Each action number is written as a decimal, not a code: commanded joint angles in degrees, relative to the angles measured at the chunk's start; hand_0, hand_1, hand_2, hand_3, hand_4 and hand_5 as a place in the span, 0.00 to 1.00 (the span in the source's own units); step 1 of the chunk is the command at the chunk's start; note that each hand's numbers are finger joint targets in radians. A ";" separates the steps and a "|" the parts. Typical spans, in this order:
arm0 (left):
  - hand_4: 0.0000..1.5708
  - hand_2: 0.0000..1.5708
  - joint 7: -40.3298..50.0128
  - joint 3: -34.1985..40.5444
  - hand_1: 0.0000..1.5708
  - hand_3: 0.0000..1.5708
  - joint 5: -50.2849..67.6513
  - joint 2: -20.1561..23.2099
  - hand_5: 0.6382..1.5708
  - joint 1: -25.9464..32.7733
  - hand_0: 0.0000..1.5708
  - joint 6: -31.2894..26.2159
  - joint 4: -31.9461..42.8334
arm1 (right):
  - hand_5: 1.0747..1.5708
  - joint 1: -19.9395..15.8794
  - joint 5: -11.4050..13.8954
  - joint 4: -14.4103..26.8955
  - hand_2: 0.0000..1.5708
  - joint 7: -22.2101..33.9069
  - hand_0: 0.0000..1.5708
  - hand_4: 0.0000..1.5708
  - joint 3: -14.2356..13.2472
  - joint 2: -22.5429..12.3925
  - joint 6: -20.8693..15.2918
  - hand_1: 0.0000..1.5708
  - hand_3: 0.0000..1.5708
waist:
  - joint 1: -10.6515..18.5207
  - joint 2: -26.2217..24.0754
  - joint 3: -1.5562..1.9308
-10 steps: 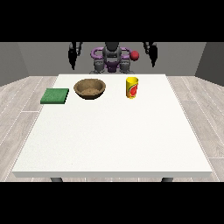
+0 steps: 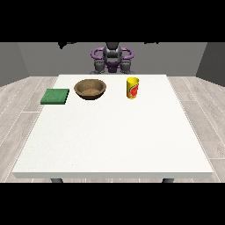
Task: Pick the cup and pour the ball into the bowl, then pick the bowl and place it on the pad
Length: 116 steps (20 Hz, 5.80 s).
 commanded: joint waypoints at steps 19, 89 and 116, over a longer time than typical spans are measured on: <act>0.00 0.00 -35.38 7.57 0.00 0.00 -1.45 -2.56 0.95 -4.60 0.00 -1.90 23.14 | 1.00 -5.66 -3.54 1.87 0.00 -10.58 0.00 0.00 -5.98 -2.06 7.47 0.00 0.00 | -4.28 19.76 -0.13; 0.97 1.00 5.39 -27.63 0.99 1.00 -70.14 4.92 0.71 -48.96 0.99 24.30 63.44 | 1.00 -9.92 -3.83 36.03 0.00 -20.37 0.00 0.00 -12.66 -9.61 19.30 0.00 0.00 | -5.77 4.43 0.06; 1.00 1.00 11.76 -33.70 0.95 1.00 -86.12 -4.34 0.49 -52.13 0.95 14.10 60.81 | 0.99 -14.69 -3.87 38.84 0.00 -16.58 0.00 0.14 -13.21 -8.68 14.62 0.00 0.00 | 0.07 6.26 -0.68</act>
